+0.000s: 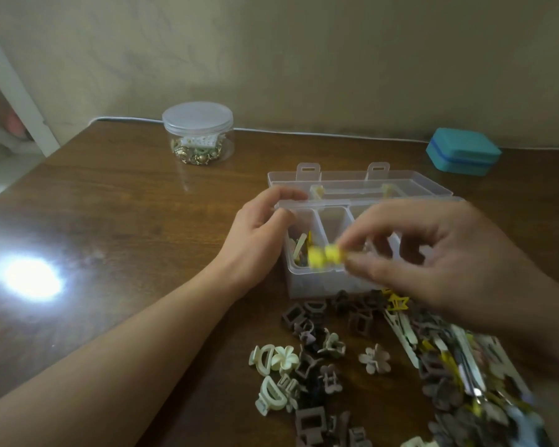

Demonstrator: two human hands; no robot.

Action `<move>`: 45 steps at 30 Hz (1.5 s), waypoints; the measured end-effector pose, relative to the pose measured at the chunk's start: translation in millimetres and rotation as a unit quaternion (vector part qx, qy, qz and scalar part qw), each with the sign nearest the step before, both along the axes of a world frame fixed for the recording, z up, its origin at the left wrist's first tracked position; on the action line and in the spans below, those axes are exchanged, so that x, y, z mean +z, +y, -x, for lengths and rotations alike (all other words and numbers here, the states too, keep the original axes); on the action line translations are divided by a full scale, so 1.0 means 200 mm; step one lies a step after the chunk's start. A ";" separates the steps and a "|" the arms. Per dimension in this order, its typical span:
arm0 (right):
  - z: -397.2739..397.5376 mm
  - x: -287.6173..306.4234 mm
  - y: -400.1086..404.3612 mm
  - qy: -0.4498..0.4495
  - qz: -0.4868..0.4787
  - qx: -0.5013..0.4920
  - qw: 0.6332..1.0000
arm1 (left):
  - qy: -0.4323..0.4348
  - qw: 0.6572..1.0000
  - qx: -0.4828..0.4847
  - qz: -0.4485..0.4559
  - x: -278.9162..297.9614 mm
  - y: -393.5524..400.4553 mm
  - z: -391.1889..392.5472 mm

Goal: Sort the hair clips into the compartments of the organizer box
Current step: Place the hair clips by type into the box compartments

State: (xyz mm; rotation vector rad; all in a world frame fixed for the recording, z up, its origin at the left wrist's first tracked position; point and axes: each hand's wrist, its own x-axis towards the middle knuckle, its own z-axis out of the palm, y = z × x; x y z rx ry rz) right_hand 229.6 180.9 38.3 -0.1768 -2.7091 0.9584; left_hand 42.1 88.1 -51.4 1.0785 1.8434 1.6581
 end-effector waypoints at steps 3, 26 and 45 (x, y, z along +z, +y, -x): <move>0.07 -0.08 -0.01 0.105 -0.033 -0.137 0.984 | 0.007 1.000 0.001 -0.003 0.00 0.00 0.00; -0.04 -0.02 -0.09 -0.312 -0.286 -0.070 0.903 | -0.013 1.000 -0.016 0.008 0.02 -0.01 -0.01; 0.07 -0.09 0.02 0.087 -0.012 -0.213 0.973 | -0.031 0.999 -0.034 0.002 0.01 -0.01 -0.01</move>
